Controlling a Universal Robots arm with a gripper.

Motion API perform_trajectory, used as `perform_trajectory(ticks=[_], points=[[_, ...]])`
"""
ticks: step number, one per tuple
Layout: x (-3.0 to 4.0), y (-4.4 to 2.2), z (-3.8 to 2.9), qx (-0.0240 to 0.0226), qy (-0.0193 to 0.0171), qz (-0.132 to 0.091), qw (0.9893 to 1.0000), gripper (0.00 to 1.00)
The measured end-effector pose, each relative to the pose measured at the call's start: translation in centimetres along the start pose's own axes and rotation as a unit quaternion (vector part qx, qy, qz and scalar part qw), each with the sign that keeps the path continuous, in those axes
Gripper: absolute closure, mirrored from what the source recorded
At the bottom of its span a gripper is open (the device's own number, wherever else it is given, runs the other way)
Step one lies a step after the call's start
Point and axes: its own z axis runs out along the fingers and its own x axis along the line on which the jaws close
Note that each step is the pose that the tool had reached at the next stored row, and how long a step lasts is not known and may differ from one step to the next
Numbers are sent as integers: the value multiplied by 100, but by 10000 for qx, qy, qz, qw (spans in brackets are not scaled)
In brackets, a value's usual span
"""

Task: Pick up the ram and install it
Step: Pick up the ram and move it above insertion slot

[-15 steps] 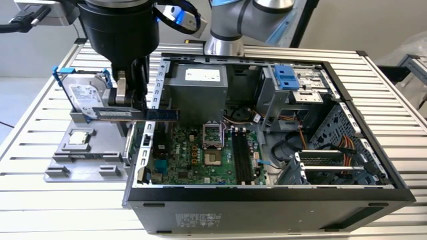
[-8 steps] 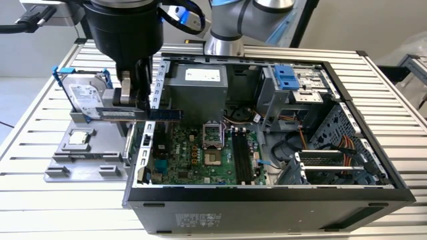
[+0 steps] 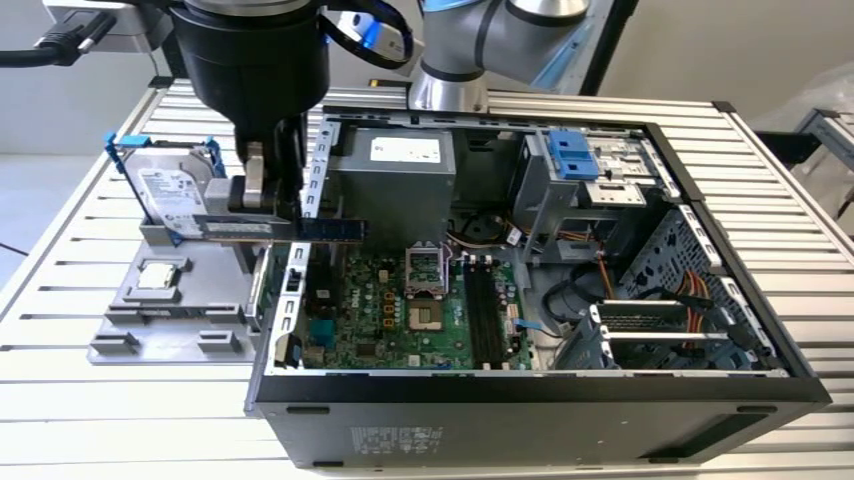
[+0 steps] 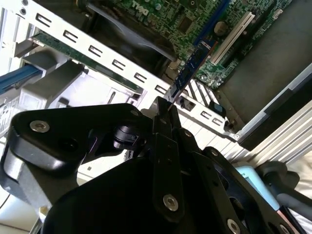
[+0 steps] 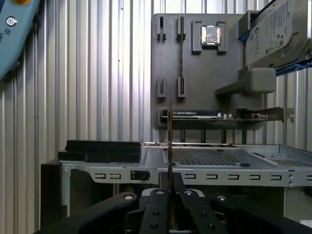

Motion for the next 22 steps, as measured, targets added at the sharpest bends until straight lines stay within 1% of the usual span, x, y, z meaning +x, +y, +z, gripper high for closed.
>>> perform_trajectory(ticks=[4, 10, 14, 22], points=[[0, -32, -2, 0, 0, 0, 10000, 100], [-1, -125, -7, 0, 0, 0, 10000, 100], [-2, -206, -10, 0, 0, 0, 10000, 100], [-4, -408, -21, 0, 0, 0, 10000, 100]])
